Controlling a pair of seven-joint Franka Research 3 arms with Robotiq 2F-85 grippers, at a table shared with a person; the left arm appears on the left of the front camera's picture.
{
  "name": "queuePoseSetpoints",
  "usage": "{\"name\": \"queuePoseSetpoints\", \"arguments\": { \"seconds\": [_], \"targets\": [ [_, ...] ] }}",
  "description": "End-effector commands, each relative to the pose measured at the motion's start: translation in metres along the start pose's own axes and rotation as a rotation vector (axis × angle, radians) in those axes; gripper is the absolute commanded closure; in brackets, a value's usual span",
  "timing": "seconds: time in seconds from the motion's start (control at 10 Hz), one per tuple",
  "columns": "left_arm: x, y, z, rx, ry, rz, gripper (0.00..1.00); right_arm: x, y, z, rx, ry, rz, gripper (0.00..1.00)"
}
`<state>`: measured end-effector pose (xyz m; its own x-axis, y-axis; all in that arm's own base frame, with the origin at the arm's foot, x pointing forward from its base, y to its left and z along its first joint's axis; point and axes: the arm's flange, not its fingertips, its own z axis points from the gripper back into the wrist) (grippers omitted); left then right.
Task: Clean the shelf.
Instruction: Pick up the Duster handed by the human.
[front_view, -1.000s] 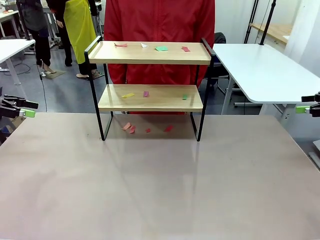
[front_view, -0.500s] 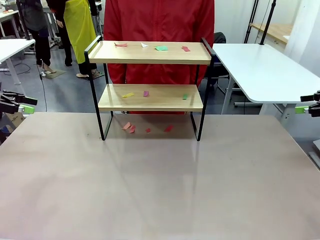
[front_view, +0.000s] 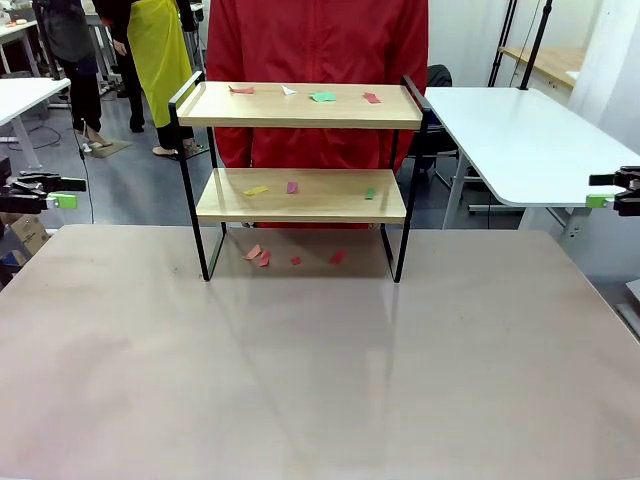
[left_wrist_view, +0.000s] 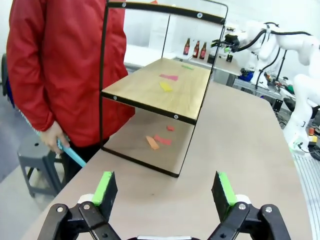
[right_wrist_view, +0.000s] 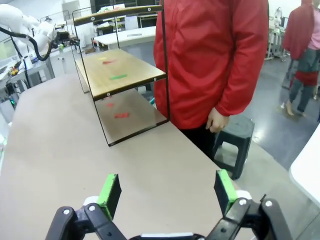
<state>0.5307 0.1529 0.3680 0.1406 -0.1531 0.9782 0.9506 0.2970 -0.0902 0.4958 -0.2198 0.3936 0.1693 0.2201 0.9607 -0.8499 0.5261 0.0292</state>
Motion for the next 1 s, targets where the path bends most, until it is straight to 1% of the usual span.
{"name": "queuePoseSetpoints", "arguments": {
  "seconds": [0.0, 0.1, 0.3, 0.5, 0.7, 0.8, 0.9],
  "targets": [
    [-0.001, 0.009, -0.001, -0.021, -0.067, -0.076, 0.0, -0.002, -0.018, -0.002, 0.002, -0.042, 0.045, 0.0],
    [-0.002, 0.016, -0.005, -0.054, -0.085, -0.095, 0.0, -0.002, -0.024, -0.002, -0.018, -0.053, 0.048, 0.0],
    [-0.007, 0.026, -0.011, -0.086, -0.097, -0.08, 0.0, -0.003, -0.033, 0.0, -0.036, -0.051, 0.039, 0.0],
    [-0.01, 0.03, -0.013, -0.09, -0.13, -0.09, 0.0, -0.005, -0.04, 0.003, -0.049, -0.056, 0.03, 0.0],
    [-0.01, 0.03, -0.013, -0.078, -0.132, -0.089, 0.0, -0.002, -0.041, 0.005, -0.058, -0.081, 0.045, 0.0],
    [-0.009, 0.029, -0.012, -0.071, -0.142, -0.083, 0.0, 0.0, -0.039, 0.004, -0.043, -0.075, 0.053, 0.0],
    [-0.013, 0.029, -0.014, -0.087, -0.095, -0.062, 0.0, -0.009, -0.035, 0.009, -0.048, -0.075, 0.059, 0.0]
  ]
}}
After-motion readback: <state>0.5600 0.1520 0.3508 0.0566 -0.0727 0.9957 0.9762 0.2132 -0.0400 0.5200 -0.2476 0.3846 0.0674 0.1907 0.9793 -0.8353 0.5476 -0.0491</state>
